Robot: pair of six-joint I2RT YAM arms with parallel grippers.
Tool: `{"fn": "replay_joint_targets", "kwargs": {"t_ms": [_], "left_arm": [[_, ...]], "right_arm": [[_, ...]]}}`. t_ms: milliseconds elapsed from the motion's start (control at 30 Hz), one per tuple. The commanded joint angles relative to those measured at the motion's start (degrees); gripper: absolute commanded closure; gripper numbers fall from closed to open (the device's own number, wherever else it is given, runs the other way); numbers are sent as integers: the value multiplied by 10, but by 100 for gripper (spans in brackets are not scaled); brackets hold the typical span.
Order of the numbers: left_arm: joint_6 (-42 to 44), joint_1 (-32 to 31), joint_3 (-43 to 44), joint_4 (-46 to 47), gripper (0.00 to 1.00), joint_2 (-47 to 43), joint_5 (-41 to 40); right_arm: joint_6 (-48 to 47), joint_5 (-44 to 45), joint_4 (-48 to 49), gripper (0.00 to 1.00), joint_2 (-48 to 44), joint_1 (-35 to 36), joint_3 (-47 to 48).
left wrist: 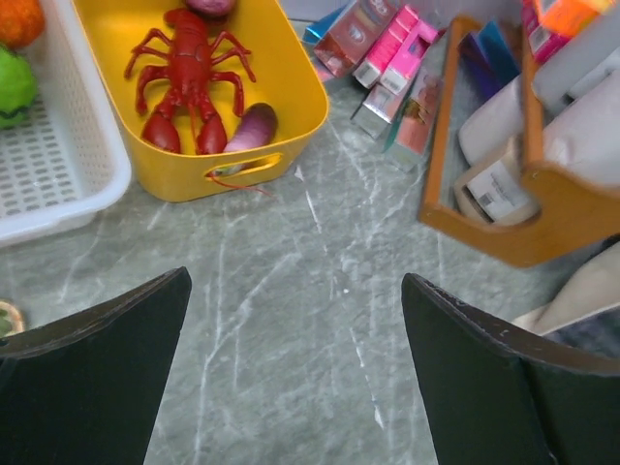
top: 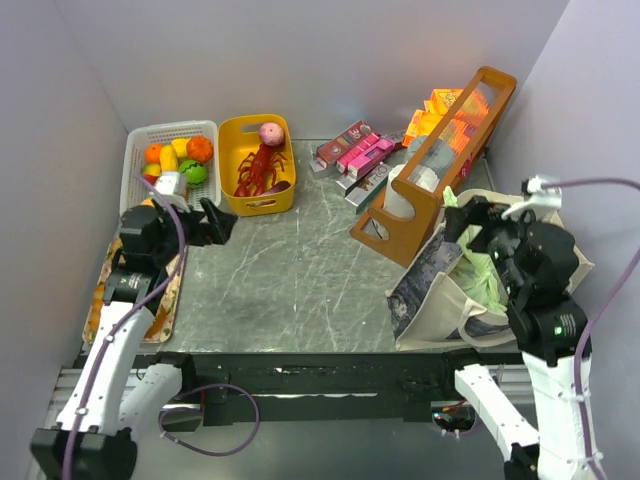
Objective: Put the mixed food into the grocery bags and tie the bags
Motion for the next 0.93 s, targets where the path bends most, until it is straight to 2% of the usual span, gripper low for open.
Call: {"fn": "replay_joint_targets", "kwargs": {"t_ms": [0,67,133,200,233,267,400,667,900], "left_arm": [[-115,144,7,67,4,8,167],[-140,207,19,63,4,4,184],[-120,213,38,22,4,-16,150],[-82,214,76,-15,4,-31,121],[-68,213,104,-53,4,-35,101],[-45,214,115,-65,4,-42,92],[-20,214,141,-100,4,-99,62],[-28,213,159,-134,4,-129,18],[-35,214,172,-139,4,-126,1]], "right_arm": [[-41,-18,47,1,48,81,66],[-58,47,28,1,85,152,86],[-78,115,11,1,120,233,116],[-85,102,37,1,121,254,100],[-83,91,52,1,106,256,88],[-83,84,88,1,94,256,74],[-89,81,133,0,46,249,-2],[-72,-34,149,1,25,149,-52],[-69,-43,142,0,16,133,-49]]}}
